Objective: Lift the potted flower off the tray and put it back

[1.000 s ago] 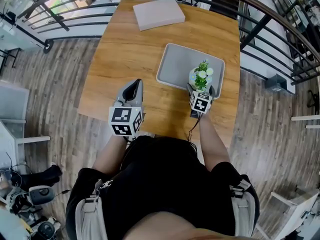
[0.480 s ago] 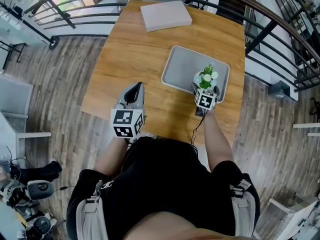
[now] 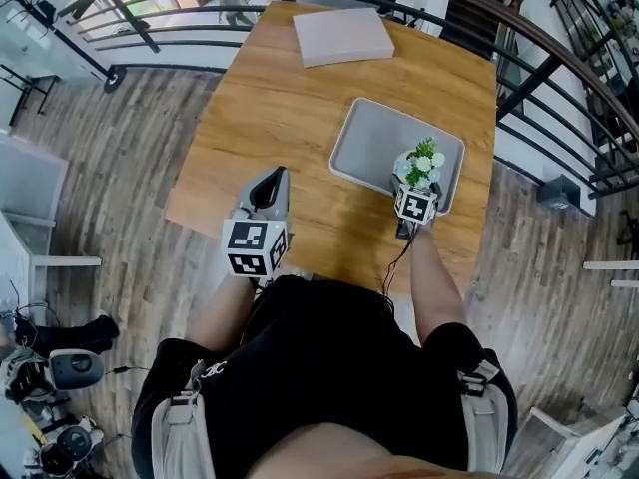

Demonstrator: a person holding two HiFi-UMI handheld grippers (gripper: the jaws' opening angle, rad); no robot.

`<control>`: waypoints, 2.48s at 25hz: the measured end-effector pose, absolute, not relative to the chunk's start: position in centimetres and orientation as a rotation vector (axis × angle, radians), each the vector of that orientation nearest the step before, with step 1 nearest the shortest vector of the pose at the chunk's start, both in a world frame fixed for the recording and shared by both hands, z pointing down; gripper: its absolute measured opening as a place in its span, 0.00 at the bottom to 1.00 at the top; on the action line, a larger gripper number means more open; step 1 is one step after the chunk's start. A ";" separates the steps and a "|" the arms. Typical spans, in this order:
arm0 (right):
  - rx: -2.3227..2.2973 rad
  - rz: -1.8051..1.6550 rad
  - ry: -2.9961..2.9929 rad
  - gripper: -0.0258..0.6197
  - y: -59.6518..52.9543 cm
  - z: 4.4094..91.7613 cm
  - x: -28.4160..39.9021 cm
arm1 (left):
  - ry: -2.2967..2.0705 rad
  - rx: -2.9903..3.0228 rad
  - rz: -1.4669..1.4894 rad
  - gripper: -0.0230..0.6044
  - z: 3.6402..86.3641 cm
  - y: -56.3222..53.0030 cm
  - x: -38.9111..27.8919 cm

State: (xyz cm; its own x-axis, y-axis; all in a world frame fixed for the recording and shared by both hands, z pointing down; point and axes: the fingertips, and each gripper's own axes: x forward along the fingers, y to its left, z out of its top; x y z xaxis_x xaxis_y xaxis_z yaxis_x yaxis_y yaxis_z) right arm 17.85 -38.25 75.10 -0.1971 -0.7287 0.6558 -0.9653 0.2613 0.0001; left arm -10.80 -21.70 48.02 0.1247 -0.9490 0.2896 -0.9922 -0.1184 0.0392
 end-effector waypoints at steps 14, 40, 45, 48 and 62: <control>1.489 0.662 -2.158 0.79 -36.5 71.3 18.0 | -1.887 2.219 0.264 0.06 47.2 -22.0 -9.9; 1.937 0.152 -2.272 0.79 -29.4 42.8 20.8 | -1.694 2.378 0.193 0.06 45.7 -22.2 -5.1; 1.986 0.108 -2.270 0.78 -26.1 41.9 21.0 | -1.634 2.418 0.199 0.06 45.6 -22.6 -3.8; 1.999 0.090 -2.263 0.78 -25.6 42.2 20.9 | -1.598 2.446 0.204 0.06 45.9 -23.3 -3.2; 2.078 0.128 -2.220 0.78 -23.2 42.7 22.7 | -1.513 2.522 0.225 0.06 45.6 -23.0 -0.8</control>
